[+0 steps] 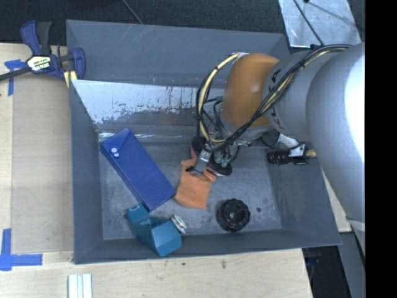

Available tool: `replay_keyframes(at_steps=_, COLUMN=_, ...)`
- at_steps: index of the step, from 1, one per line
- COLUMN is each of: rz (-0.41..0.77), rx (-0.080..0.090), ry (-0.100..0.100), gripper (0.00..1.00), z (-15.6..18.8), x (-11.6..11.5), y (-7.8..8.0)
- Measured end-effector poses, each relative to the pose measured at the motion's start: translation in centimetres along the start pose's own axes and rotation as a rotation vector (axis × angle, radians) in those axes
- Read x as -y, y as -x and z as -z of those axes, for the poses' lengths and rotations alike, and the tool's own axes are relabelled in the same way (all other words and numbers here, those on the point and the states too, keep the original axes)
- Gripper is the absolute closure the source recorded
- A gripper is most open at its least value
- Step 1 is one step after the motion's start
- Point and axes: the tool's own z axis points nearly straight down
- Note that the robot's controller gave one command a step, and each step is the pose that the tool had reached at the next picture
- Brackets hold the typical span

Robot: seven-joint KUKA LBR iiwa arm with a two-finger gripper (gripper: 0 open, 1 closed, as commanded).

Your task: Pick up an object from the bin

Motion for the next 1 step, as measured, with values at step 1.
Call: replay_keyframes(at_steps=1, rz=0.000, rx=0.000, ry=0.000, gripper=1.00, z=0.53, x=0.00, y=0.02)
